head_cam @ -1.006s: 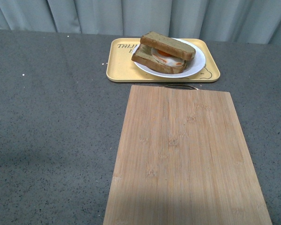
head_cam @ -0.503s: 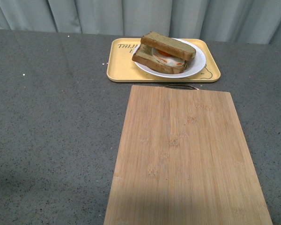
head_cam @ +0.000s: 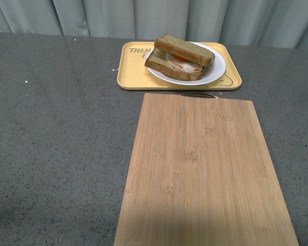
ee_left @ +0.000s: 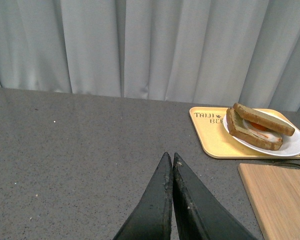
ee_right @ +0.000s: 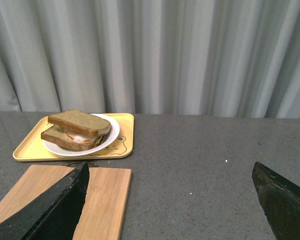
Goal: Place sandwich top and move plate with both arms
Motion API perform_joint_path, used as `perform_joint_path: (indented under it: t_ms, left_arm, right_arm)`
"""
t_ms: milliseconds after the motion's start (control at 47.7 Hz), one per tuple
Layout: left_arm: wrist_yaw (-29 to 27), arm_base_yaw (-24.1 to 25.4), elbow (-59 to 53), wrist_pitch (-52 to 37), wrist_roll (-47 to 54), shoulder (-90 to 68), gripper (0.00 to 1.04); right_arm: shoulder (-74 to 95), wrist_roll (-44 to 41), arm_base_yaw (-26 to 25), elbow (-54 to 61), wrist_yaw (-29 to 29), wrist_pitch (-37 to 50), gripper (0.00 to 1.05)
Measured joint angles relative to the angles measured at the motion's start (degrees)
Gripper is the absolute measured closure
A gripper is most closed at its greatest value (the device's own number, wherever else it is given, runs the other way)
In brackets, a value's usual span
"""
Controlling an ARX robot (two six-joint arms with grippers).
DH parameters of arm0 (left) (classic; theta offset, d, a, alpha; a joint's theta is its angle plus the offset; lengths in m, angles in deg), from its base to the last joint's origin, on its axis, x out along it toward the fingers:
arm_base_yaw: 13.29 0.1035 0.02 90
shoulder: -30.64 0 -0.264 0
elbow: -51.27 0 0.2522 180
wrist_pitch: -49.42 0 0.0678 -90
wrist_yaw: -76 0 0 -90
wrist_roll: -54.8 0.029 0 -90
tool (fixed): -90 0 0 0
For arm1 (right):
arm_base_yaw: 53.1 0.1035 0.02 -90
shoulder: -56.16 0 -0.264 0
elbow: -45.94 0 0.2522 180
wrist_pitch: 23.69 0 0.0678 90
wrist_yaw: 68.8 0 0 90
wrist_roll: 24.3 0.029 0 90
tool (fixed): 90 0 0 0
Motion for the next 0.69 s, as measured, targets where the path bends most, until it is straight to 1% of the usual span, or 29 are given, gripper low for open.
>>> perform_joint_path:
  t_ms: [398,692]
  left_arm:
    - [0.00,0.00,-0.02,12.22,0.00,12.83,1.01]
    - [0.00,0.00,-0.02,18.47,0.00,19.15,1.01]
  right_arm:
    - [0.00,-0.02,-0.02,0.00,0.00,0.00,0.09]
    - [0.00,-0.02,0.00,0.00,0.00,0.00,0.09]
